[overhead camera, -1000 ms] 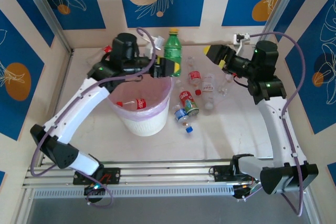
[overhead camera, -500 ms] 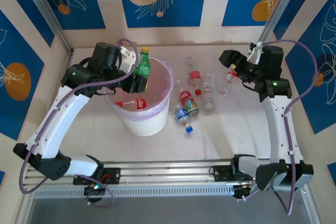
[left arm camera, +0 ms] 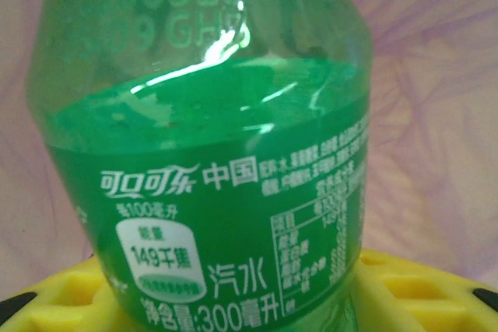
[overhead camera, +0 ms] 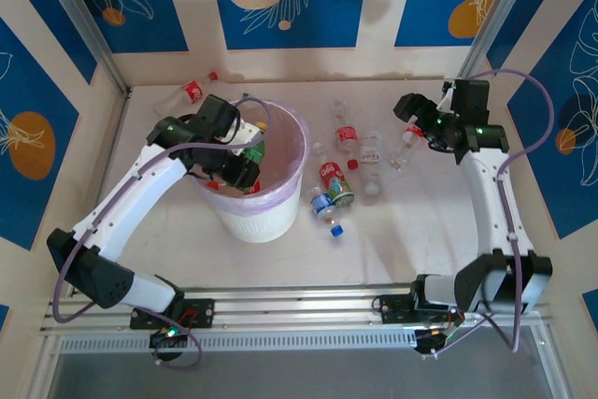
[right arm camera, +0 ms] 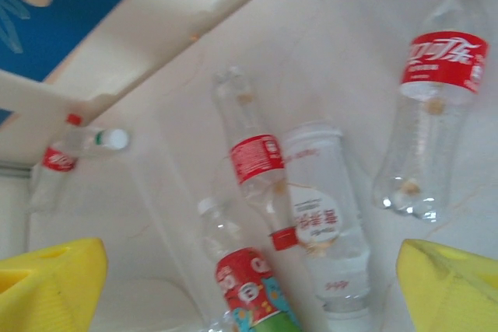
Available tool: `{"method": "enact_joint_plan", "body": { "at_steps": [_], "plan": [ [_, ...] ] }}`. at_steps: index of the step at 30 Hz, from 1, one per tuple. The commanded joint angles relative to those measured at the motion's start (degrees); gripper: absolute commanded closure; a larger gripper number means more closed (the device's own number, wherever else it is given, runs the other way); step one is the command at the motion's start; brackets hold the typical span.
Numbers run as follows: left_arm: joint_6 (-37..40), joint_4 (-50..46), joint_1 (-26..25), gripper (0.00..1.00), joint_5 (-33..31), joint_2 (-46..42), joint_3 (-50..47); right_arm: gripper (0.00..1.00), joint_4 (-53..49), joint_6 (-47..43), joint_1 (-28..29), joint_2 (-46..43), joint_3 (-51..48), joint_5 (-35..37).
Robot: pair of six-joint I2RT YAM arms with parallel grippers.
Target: Put the plastic bottles in the bin
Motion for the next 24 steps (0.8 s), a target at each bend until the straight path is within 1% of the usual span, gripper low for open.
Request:
{"method": "enact_joint_plan", "body": {
  "at_steps": [1, 4, 8, 10, 13, 19, 23, 24],
  "plan": [
    [1.2, 2.19, -0.66, 0.96, -2.62, 0.05, -3.16, 0.04, -1.51, -0.75, -0.43, 2.03, 1.94, 4.43],
    [1.58, 4.7, -0.74, 0.97, -2.45, 0.51, -5.85, 0.04, 0.03, -0.66, -0.97, 4.81, 2.46, 7.25],
    [2.13, 8.71, -0.69, 0.96, -1.56, 1.53, -9.25, 0.05, 2.12, -1.48, -2.34, 11.39, 4.52, 13.25],
    [2.37, 11.51, -0.84, 0.95, -0.81, 1.48, -11.2, 0.08, 1.43, -2.09, -3.06, 15.78, 7.1, 13.71],
    [2.42, 13.78, -1.01, 0.93, -0.51, 1.66, -13.01, 0.1, 1.78, -2.24, -3.5, 21.75, 10.18, 13.77],
    [2.6, 14.85, -0.97, 0.75, -0.11, 3.34, -13.79, 0.12, 1.42, -0.11, -5.83, 32.56, 16.64, 13.03],
    [2.86, 15.14, -0.99, 0.49, -0.16, 3.21, -13.46, 0.13, 1.88, 1.64, -6.06, 38.64, 19.92, 9.47],
    [2.86, 15.06, -0.97, 0.41, -0.09, 3.13, -13.27, 0.13, 1.65, 2.03, -5.92, 40.04, 20.87, 9.04]
  ]
}}
